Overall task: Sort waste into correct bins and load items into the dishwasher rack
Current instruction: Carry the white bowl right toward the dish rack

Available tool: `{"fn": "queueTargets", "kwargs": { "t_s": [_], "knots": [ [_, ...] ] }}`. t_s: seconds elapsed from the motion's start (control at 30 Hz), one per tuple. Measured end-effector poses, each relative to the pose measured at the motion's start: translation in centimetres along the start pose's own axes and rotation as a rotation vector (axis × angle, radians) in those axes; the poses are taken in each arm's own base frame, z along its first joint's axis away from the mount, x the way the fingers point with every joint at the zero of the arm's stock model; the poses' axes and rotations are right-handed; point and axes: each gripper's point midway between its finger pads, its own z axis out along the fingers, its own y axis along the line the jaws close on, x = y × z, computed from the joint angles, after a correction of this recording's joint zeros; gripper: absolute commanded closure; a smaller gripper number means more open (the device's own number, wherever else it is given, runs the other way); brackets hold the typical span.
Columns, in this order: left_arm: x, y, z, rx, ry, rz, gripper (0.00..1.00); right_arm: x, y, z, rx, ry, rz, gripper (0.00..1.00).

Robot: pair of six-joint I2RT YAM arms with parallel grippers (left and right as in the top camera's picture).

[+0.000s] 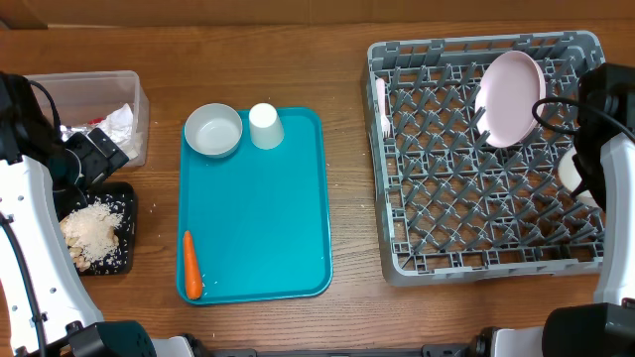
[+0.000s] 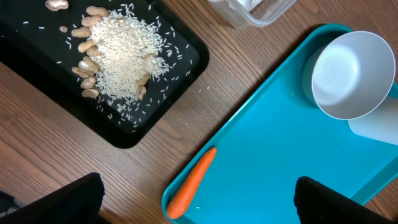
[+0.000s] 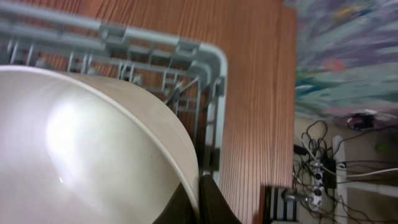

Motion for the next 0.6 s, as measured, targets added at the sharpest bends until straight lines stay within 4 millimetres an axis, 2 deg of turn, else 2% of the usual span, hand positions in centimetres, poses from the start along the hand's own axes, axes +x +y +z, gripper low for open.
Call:
{"fn": "queueTargets", "kwargs": {
  "t_s": [0.2, 0.33, 0.6],
  "knots": [
    [0.0, 0.0, 0.0, 0.0, 0.0, 0.0, 0.0, -1.6, -0.9, 0.1, 0.051, -0.108, 0.101, 0.96],
    [0.0, 0.0, 0.0, 0.0, 0.0, 0.0, 0.0, -1.9, -1.5, 0.7, 0.096, -0.157, 0.118, 0.96],
    [0.0, 0.0, 0.0, 0.0, 0.0, 0.0, 0.0, -2.2, -3.2, 4.4, 0.222, -0.181, 0.18, 0.96]
  ]
}}
